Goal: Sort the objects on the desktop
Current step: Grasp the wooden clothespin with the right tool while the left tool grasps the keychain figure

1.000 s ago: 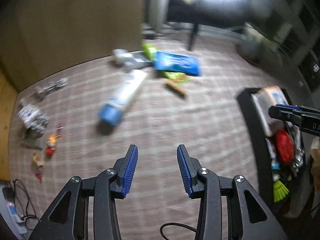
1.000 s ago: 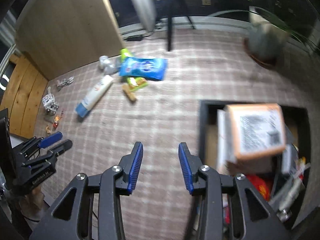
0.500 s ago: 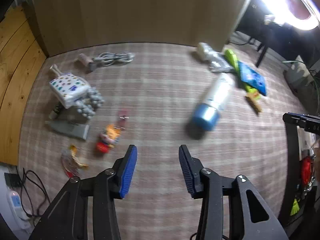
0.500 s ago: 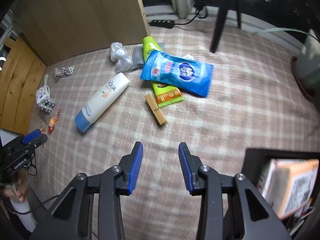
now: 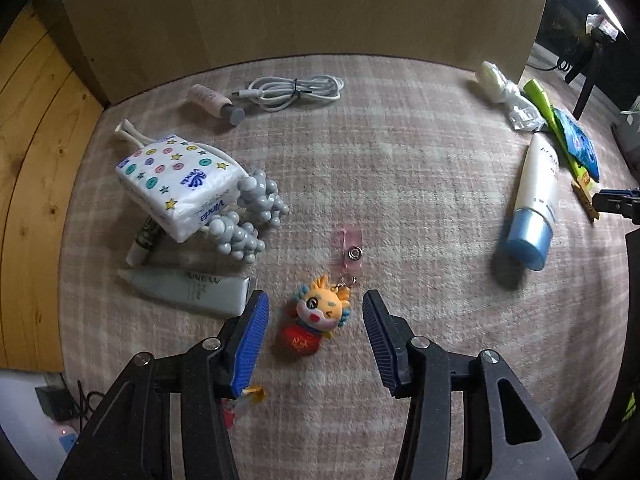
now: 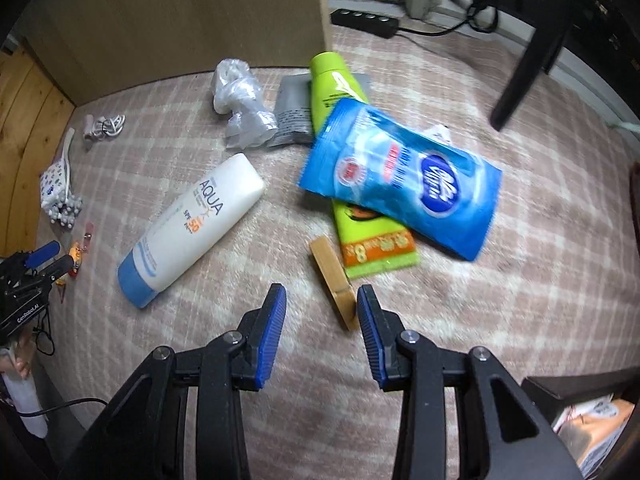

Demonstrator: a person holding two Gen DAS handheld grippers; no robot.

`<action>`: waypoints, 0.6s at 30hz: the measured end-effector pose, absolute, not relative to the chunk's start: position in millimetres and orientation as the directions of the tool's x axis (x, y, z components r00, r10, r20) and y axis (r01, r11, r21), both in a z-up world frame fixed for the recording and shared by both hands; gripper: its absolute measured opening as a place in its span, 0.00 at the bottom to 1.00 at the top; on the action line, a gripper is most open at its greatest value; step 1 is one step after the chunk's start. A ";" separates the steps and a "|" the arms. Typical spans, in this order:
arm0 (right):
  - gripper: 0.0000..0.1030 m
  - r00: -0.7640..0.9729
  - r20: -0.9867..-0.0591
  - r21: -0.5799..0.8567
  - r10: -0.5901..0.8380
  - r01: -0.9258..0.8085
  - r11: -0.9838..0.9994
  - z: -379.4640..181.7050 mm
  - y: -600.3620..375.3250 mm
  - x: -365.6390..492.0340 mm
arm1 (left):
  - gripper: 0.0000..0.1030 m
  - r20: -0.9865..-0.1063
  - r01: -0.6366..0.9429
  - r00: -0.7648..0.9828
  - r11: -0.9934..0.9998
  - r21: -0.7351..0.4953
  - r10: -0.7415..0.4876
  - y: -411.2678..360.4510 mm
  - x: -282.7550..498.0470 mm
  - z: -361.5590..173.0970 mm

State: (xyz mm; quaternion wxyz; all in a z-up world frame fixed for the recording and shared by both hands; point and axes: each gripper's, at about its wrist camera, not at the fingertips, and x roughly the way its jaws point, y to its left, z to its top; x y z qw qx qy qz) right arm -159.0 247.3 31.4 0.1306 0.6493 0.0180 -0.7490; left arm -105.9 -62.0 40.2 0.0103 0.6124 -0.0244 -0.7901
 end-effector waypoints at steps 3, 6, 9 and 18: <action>0.35 -0.111 -0.979 0.144 -0.171 0.222 -0.964 26.5 242.8 -163.3 | 0.45 -0.972 -0.020 -0.230 -0.998 0.055 -0.049 -63.3 -109.0 31.4; 0.35 -0.112 -0.980 0.136 -0.163 0.219 -0.966 24.7 242.5 -166.9 | 0.45 -0.975 -0.022 -0.219 -0.998 0.054 -0.048 -64.4 -108.2 25.3; 0.35 -0.090 -0.981 0.153 -0.173 0.200 -0.968 19.4 245.4 -170.1 | 0.42 -0.977 -0.014 -0.209 -0.999 0.047 -0.043 -66.5 -106.6 20.0; 0.12 -0.095 -0.983 0.139 -0.158 0.174 -0.975 15.4 254.5 -165.8 | 0.32 -0.973 0.018 -0.225 -0.999 0.043 -0.046 -57.4 -94.3 17.0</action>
